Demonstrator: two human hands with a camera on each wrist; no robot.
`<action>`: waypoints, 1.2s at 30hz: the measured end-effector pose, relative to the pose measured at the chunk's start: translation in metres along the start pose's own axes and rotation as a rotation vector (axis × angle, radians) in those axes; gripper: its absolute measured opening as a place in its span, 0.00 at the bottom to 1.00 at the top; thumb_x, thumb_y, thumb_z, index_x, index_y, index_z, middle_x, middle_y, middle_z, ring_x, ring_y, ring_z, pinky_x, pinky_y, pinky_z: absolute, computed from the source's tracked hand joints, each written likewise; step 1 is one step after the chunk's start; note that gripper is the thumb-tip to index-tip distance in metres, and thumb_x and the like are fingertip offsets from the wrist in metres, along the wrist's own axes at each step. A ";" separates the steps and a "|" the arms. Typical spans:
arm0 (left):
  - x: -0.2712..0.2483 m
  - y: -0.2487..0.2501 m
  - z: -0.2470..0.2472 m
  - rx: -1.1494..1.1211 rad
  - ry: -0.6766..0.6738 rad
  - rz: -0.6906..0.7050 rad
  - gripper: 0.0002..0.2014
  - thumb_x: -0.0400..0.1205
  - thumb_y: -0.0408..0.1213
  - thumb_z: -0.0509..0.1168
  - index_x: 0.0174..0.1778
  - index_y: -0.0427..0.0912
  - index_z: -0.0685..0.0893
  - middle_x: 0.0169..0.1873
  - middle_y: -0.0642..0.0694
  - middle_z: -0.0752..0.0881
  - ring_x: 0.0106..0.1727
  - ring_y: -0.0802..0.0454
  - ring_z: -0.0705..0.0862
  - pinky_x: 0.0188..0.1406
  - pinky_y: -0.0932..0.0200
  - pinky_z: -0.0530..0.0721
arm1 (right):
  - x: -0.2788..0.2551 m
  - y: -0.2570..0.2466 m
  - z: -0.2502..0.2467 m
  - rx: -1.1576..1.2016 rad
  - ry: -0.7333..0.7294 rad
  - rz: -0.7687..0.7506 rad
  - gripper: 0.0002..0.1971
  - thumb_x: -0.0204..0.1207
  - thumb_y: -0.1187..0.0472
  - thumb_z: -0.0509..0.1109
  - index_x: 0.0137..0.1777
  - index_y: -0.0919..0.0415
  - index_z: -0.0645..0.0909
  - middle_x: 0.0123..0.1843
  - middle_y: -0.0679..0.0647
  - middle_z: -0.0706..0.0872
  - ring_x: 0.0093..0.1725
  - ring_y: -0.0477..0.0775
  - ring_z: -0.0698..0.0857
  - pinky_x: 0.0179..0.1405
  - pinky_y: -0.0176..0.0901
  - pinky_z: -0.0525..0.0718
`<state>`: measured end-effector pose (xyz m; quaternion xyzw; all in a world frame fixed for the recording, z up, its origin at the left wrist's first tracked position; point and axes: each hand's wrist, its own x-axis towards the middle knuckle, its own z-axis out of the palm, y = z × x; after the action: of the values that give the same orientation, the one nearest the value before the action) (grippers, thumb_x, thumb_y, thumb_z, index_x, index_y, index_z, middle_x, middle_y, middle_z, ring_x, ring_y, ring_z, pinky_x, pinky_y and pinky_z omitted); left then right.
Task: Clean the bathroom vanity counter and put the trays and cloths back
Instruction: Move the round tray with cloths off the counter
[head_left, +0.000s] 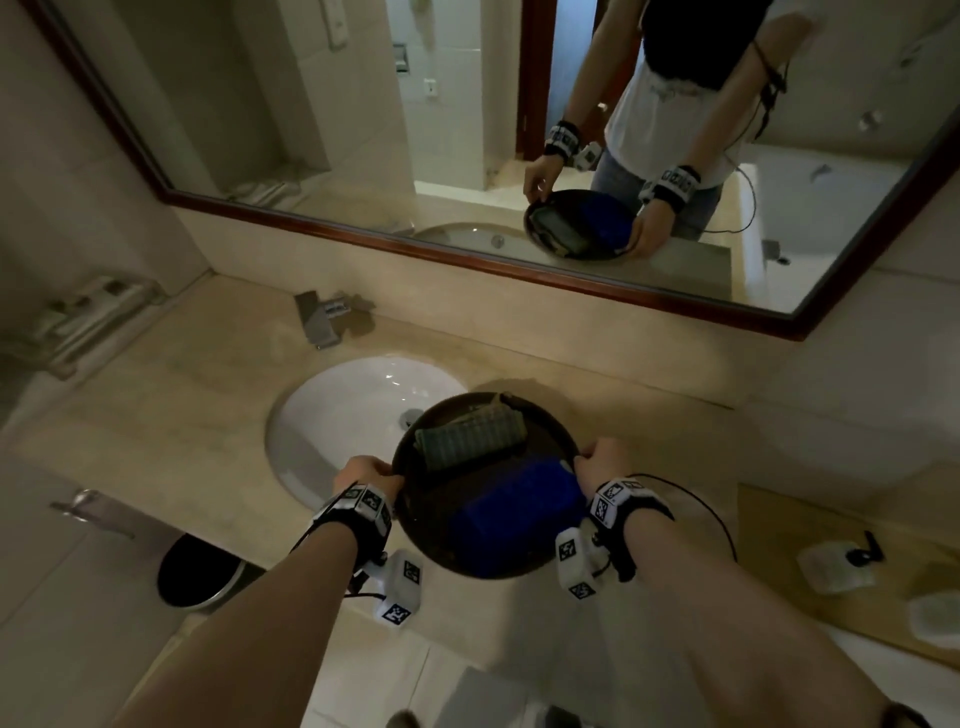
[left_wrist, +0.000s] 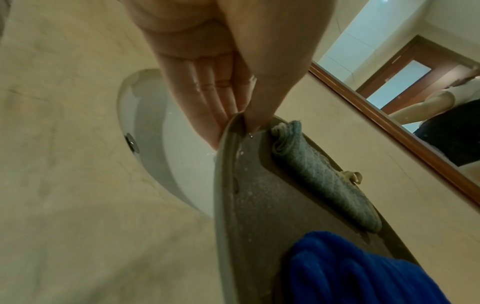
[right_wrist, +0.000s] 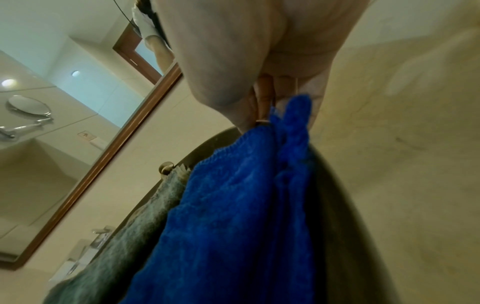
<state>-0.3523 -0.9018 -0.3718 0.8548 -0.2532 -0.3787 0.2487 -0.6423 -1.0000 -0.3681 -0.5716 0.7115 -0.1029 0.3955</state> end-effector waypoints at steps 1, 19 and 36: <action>0.006 -0.007 -0.011 -0.011 -0.005 -0.003 0.02 0.68 0.36 0.74 0.33 0.43 0.88 0.30 0.41 0.90 0.33 0.41 0.90 0.41 0.45 0.91 | -0.004 -0.010 0.009 -0.003 0.002 0.000 0.10 0.81 0.67 0.64 0.48 0.72 0.85 0.46 0.65 0.87 0.46 0.62 0.85 0.40 0.43 0.78; 0.098 -0.119 -0.176 -0.262 0.010 -0.139 0.06 0.61 0.33 0.71 0.31 0.39 0.89 0.30 0.37 0.90 0.35 0.37 0.90 0.39 0.37 0.89 | -0.046 -0.162 0.158 -0.141 -0.030 -0.083 0.09 0.76 0.66 0.67 0.39 0.70 0.86 0.35 0.61 0.84 0.36 0.59 0.81 0.37 0.42 0.77; 0.138 -0.166 -0.269 -0.342 0.254 -0.353 0.02 0.63 0.39 0.72 0.27 0.46 0.90 0.28 0.42 0.90 0.35 0.40 0.89 0.41 0.45 0.90 | 0.021 -0.307 0.271 -0.271 -0.319 -0.261 0.10 0.76 0.63 0.67 0.33 0.62 0.78 0.40 0.60 0.84 0.41 0.60 0.81 0.40 0.43 0.75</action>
<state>-0.0229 -0.8003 -0.3874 0.8719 0.0003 -0.3431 0.3494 -0.2339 -1.0356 -0.3736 -0.7155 0.5674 0.0346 0.4060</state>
